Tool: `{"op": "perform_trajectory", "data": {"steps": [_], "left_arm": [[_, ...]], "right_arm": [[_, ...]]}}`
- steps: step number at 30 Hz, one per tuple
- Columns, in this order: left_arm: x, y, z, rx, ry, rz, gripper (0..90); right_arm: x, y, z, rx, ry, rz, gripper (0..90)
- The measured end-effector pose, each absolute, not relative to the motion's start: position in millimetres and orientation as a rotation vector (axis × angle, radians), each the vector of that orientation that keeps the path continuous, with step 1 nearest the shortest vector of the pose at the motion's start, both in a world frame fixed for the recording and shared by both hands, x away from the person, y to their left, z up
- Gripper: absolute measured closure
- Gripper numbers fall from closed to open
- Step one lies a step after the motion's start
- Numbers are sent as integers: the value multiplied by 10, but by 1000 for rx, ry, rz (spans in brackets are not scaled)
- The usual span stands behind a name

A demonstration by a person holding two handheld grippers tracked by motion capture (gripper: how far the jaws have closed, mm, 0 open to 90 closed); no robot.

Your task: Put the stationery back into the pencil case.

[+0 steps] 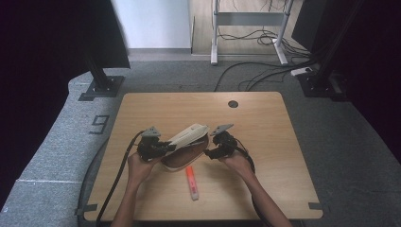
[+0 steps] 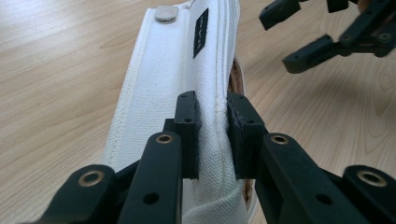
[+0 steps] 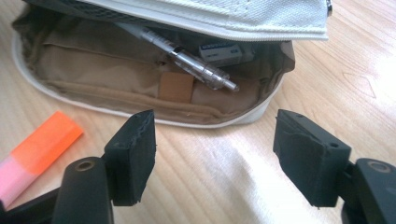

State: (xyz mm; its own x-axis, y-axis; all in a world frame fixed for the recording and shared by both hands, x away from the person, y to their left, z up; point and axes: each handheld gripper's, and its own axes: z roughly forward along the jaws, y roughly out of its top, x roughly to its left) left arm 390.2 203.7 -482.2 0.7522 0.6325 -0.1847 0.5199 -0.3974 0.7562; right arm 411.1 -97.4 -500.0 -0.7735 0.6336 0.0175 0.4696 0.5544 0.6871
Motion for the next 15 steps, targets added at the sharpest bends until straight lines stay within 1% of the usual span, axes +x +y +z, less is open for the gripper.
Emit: {"op": "perform_trajectory", "data": {"steps": [10,11,15], "left_arm": [[3895,2035,-4817,2086,862,166,758],[3894,2033,-4818,2086,863,166,758],[3893,2032,-4818,2087,862,167,758]], "right_arm": [[3897,-980,-5050,910,2578,1038,201],[3852,-976,-5068,907,2584,1041,176],[3762,-945,-5094,914,2589,1058,151]]}}
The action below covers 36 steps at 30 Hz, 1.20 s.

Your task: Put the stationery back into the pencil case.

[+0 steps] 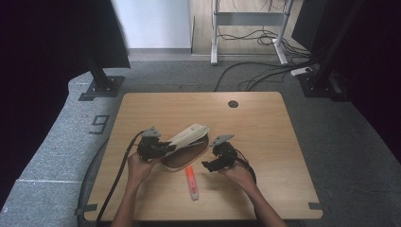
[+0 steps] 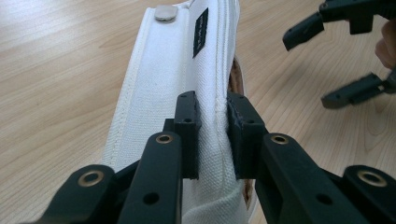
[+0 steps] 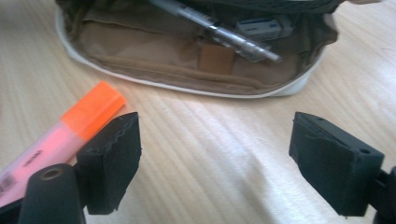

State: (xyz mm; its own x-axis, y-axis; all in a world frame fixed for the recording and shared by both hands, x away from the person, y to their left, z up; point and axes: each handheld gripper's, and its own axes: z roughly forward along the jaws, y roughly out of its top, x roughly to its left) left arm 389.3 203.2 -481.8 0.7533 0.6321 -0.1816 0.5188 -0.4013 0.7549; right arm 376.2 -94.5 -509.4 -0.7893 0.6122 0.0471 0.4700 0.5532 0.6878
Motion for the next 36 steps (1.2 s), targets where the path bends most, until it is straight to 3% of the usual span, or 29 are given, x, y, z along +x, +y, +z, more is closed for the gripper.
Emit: {"op": "perform_trajectory", "data": {"steps": [36], "left_arm": [[3895,2029,-4821,2089,858,158,757]], "right_arm": [[3299,-407,-5325,782,2757,1074,186]]}}
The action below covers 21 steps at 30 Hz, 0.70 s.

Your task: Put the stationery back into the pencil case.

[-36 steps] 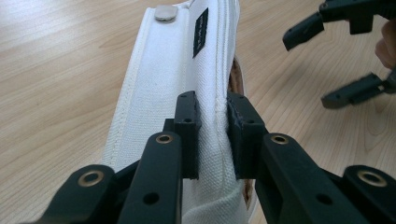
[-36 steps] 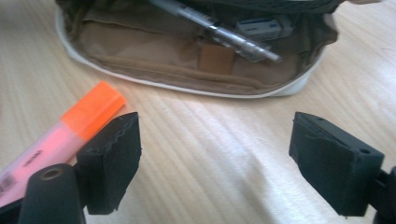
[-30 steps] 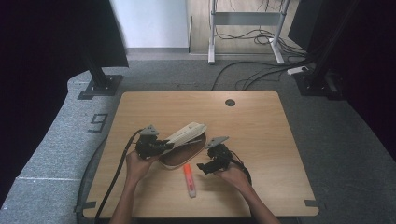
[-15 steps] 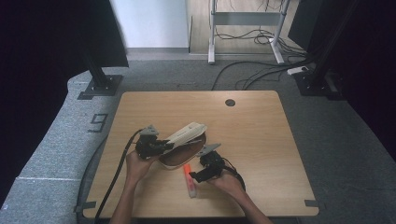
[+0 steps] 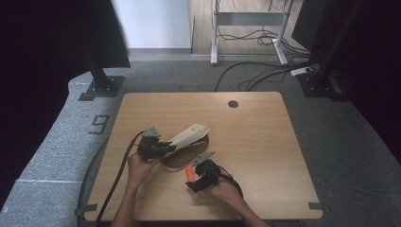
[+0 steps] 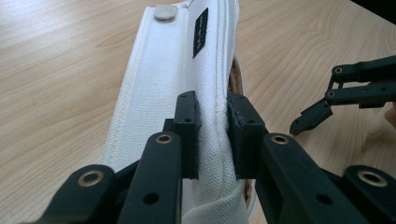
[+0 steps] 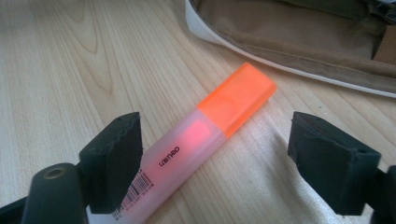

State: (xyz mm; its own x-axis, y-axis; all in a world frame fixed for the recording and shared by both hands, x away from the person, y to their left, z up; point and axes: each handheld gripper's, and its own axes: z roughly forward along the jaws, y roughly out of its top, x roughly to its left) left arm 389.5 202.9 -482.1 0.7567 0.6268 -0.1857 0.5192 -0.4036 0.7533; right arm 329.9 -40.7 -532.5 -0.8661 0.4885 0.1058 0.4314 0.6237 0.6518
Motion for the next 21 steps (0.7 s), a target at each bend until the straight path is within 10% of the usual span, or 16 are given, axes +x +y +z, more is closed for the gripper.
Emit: {"op": "perform_trajectory", "data": {"steps": [21], "left_arm": [[3899,2029,-4824,2089,857,155,757]], "right_arm": [[3226,-687,-5333,711,2739,968,530]]}}
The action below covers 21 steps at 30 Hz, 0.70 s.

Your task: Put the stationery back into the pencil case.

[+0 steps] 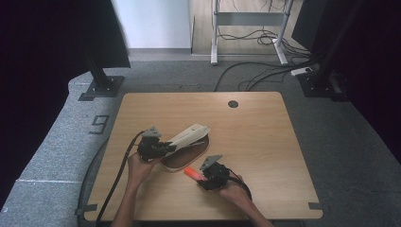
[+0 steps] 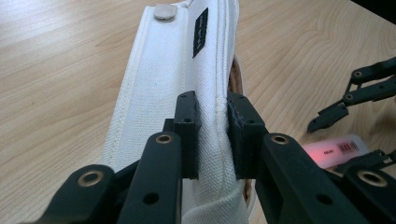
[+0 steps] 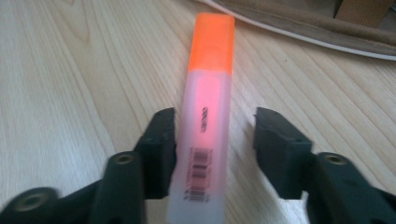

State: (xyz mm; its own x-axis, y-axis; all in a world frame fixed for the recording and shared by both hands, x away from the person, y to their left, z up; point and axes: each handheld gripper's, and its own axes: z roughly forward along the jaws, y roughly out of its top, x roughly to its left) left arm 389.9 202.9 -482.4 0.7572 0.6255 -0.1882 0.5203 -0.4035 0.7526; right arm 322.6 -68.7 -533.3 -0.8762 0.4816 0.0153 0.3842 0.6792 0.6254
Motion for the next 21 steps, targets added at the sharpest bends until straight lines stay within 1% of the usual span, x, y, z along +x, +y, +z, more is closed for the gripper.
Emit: {"op": "perform_trajectory", "data": {"steps": [2,4,12,21], "left_arm": [[3897,2027,-4824,2089,858,156,757],[3897,2026,-4824,2089,858,156,757],[3895,2028,-4820,2087,860,158,758],[3895,2028,-4818,2086,860,159,761]], "right_arm": [[3211,-697,-5330,688,2744,975,609],[3200,-698,-5329,678,2748,981,637],[3194,-708,-5319,673,2744,993,650],[3199,-779,-5166,681,2712,1038,651]]}}
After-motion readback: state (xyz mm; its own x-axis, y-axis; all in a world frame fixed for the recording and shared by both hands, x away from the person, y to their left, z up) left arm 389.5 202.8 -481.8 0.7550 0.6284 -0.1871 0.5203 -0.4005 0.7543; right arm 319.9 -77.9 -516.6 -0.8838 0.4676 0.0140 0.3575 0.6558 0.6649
